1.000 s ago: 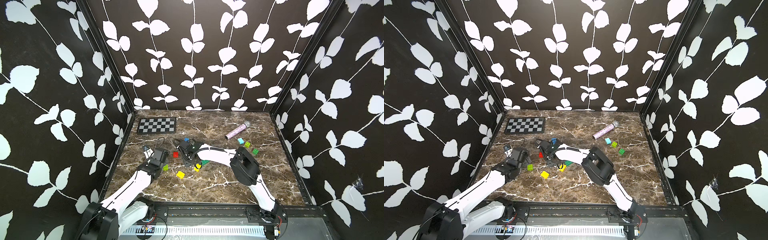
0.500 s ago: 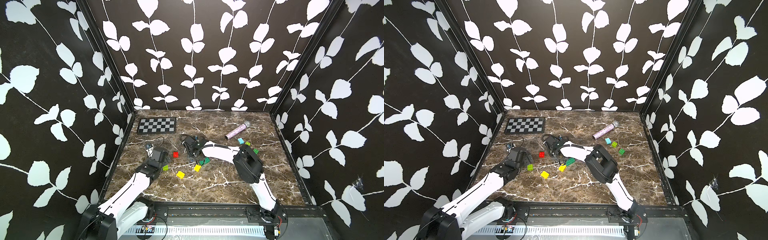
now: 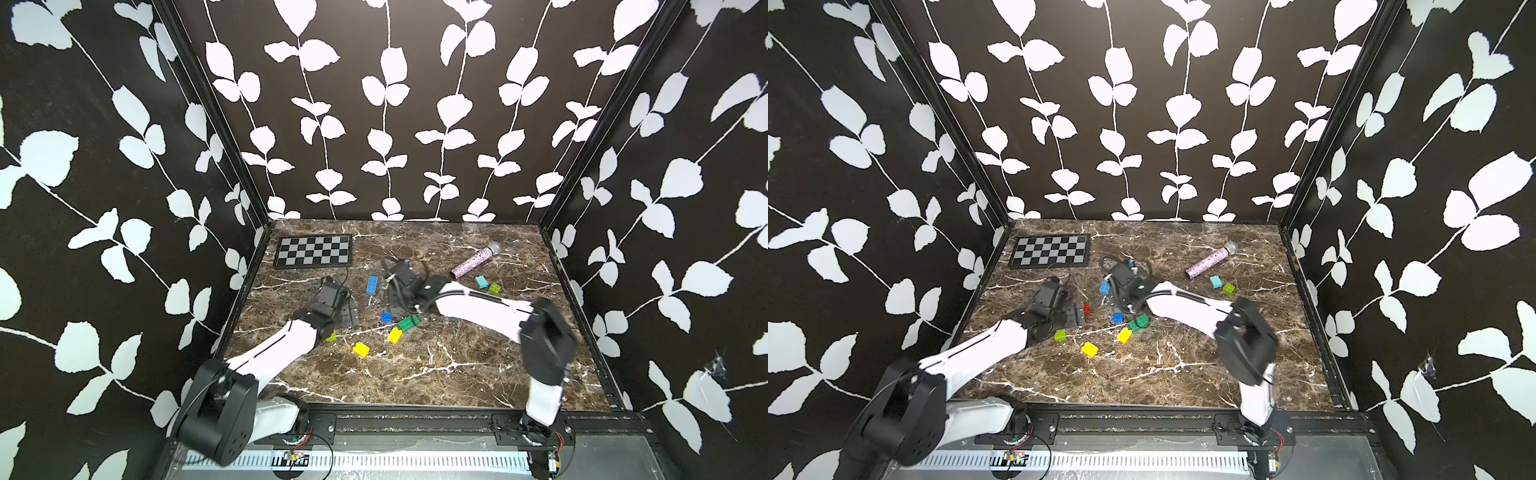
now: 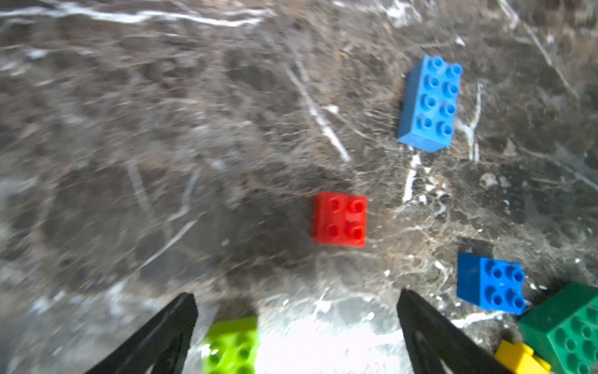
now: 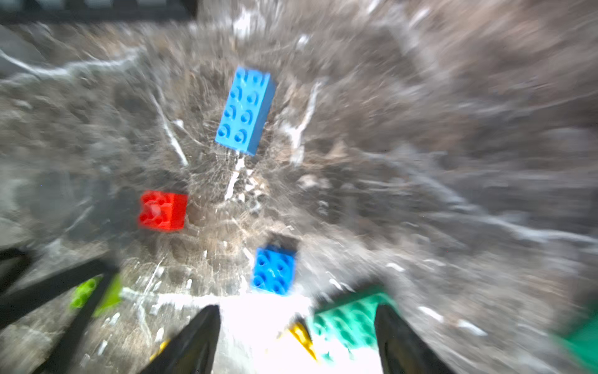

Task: Assemble the letter h with lego
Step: Adjust the lego brick at the center of the board, then pick up the lego brick from the center of the board.

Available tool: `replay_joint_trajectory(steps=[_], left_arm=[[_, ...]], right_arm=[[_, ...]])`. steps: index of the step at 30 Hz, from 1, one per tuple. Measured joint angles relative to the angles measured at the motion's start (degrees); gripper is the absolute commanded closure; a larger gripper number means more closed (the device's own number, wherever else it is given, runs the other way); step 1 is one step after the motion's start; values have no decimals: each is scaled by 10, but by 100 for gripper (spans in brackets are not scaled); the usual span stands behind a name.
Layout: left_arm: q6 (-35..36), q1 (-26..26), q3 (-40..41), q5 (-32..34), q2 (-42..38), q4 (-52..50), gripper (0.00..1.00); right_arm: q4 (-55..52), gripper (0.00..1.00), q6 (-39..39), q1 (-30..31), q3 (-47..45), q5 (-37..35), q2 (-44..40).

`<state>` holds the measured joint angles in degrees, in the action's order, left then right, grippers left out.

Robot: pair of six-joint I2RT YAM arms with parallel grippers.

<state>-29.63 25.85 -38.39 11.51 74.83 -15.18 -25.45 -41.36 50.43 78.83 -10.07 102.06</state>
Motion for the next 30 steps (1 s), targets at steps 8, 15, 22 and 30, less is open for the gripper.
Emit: replay_joint_trajectory(steps=[8, 15, 22, 30], left_arm=[[18, 30, -164, 13, 165, -60, 15], [17, 30, -237, 31, 236, -110, 20], [6, 25, -239, 39, 253, -143, 22], [-9, 10, -225, 8, 261, -134, 35]], right_arm=[[161, 28, 124, -75, -272, -63, -185], [234, 31, 170, -68, -353, -55, -180], [283, 34, 181, -68, -351, -44, -182], [295, 35, 183, -68, -351, -25, -183]])
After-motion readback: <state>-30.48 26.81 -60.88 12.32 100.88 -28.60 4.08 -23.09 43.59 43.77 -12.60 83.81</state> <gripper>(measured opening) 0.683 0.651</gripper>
